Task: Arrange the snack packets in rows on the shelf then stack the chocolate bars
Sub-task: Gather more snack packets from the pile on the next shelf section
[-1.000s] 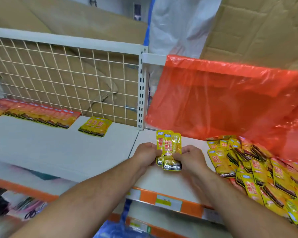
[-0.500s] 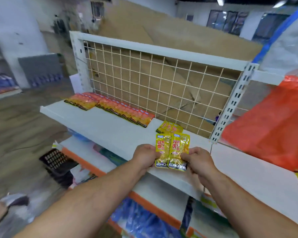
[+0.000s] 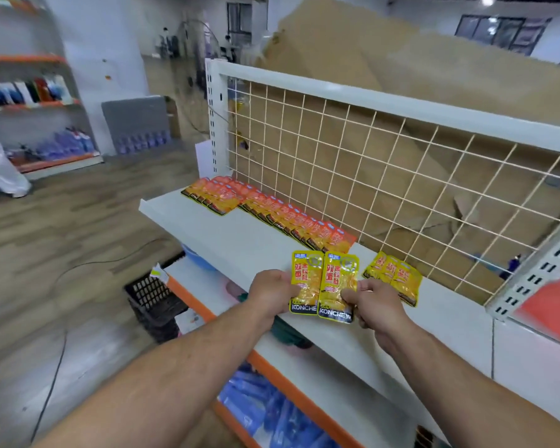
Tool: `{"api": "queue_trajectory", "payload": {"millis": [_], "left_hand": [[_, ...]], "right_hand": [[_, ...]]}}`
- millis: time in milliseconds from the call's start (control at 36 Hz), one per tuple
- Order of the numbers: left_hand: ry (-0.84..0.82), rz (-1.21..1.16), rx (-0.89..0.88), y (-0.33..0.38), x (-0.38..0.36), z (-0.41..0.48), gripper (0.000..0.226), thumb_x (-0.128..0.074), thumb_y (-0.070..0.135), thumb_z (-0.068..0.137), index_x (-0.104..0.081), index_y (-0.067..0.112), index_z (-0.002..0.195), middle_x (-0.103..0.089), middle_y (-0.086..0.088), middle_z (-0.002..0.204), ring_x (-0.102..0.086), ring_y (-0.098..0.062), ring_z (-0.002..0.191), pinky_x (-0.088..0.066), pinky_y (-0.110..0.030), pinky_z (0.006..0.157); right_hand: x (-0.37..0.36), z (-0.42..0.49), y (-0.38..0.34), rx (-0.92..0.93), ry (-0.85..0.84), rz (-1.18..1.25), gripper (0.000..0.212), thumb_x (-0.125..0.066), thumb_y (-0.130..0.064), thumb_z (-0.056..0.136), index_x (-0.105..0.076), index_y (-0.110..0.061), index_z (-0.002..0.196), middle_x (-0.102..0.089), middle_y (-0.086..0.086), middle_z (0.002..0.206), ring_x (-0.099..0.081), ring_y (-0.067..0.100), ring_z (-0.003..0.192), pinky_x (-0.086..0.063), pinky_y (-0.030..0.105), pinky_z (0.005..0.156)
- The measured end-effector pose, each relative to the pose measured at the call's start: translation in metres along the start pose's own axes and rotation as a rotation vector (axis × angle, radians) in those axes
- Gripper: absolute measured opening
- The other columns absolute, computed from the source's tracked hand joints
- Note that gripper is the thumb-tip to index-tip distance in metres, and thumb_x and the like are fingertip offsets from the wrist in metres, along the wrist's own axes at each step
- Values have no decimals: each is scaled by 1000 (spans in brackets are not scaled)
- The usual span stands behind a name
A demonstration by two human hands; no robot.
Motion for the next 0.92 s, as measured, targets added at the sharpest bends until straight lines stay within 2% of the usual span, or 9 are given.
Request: {"api": "queue_trajectory", "payload": {"millis": [139,222,306,417,583,722,806,917], "left_hand": [[6,29,-20,16,-2,34,19,-68,-2,82,-61,11,71,-60,-9,67,-52,-17,52,-44,-27,54],[2,70,-32,30,-7,53,20,-68,-1,83,-61,12,70,-58,-5,61,-49,-13,45,-39,-22,48],[-16,60,-39,41,-16,71,20,-69,-1,83,-62,13,71,-60,-5,64,-51,-10,46,-41,-21,50],[-47,65,-43,51,-32,89,21,-68,-2,83,-61,12,70,-55,-2,58,-47,-10,44,-39,-22,49],[-149,148,-55,62,-59,111,14,-71,1,81,-63,9,74,-54,-2,59,-46,-16,48,-39,-23,49],[-264,192,-52,68,-92,125,20,-72,1,82,-60,13,72,-57,-2,62,-48,-14,48,-40,-21,46],[-355,223,-60,69,-114,125,21,-73,0,81,-59,13,72,-57,-1,58,-48,-12,44,-39,-19,42],[-442,321,-96,68,-143,121,18,-74,1,81,-60,12,75,-54,-1,55,-48,-12,42,-34,-14,35]], "right_hand": [[-8,41,-9,-3,-6,-8,39,-72,-6,86,-39,-17,69,-58,15,61,-37,18,42,-23,24,43],[-7,64,-16,-15,-6,-8,35,-73,-7,86,-42,-16,72,-59,15,61,-36,18,44,-24,23,42],[-3,84,-23,-18,3,-5,34,-73,-7,85,-43,-16,73,-58,15,60,-36,19,44,-25,23,42],[8,101,-25,-28,33,-22,37,-74,-9,84,-41,-17,70,-56,10,56,-35,18,44,-27,24,43],[27,112,-23,-60,118,-23,36,-73,-10,83,-42,-18,67,-50,-3,42,-35,15,39,-25,21,40],[50,110,-12,-122,221,23,37,-71,-6,82,-39,-19,68,-46,0,47,-38,10,34,-25,24,44],[67,102,-2,-152,293,7,39,-71,-6,80,-38,-19,64,-47,-1,46,-40,13,38,-28,26,47],[89,88,12,-205,399,43,32,-72,-6,81,-46,-17,65,-55,1,47,-39,14,40,-30,25,45]]}}
Point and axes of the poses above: each hand's wrist, its own z-axis towards the middle knuckle, its own x-axis out of the back of the hand, y = z × x, the point moved 1 cm from there along z, towards the middle knuckle
